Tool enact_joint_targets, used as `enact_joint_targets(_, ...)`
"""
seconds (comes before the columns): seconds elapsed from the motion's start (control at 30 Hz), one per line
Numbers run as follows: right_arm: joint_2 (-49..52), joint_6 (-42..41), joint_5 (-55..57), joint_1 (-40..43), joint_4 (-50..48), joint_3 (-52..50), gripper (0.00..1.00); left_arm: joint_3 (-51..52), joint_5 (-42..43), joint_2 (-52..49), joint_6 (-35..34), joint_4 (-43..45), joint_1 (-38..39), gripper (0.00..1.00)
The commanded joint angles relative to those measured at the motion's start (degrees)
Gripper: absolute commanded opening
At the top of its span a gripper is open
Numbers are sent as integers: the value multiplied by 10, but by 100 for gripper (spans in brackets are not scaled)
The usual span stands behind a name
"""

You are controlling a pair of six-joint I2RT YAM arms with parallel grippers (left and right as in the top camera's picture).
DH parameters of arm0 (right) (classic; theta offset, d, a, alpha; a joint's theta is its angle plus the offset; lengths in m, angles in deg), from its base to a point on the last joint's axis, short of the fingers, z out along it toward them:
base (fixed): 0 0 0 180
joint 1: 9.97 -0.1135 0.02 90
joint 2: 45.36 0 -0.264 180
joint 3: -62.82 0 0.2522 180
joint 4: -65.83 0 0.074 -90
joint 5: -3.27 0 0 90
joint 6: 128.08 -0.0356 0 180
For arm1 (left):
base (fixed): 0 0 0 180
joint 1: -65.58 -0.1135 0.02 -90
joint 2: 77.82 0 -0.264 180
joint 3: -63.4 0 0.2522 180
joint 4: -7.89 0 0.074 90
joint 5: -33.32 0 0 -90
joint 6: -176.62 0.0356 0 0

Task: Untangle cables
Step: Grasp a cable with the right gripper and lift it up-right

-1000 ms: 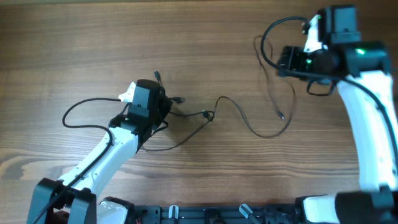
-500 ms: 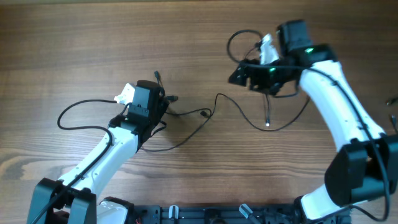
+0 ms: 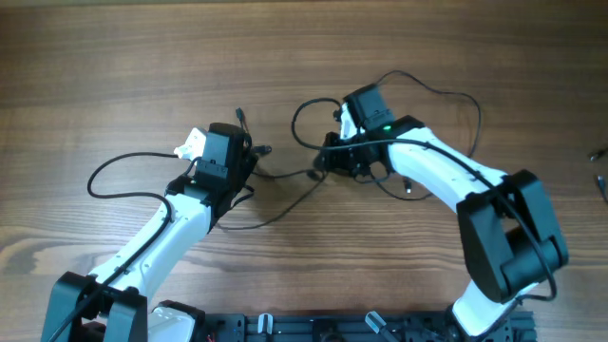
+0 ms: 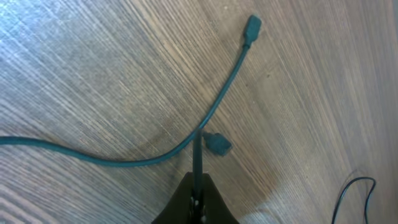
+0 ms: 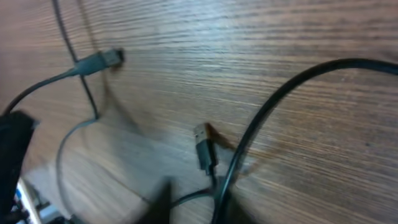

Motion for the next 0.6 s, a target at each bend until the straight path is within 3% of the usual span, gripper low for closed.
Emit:
enact_joint_targets(0.0, -2, 9, 13, 12, 24, 8, 4, 0, -33, -3, -3, -23, 2, 4)
enact_joint_targets(0.13, -97, 84, -16, 38, 65, 26, 4, 0, -82, -3, -7, -84, 2, 4)
enact_joint_targets(0.3, -221, 162, -29, 49, 152, 26, 4, 0, -110, -3, -81, -116, 2, 4)
enact_joint_targets(0.5, -312, 115, 317, 52, 191, 26, 4, 0, -110, -3, -87, -125, 2, 4)
enact_joint_targets(0.57, -313, 104, 360, 61, 191, 26, 4, 0, -110, -3, -87, -138, 2, 4)
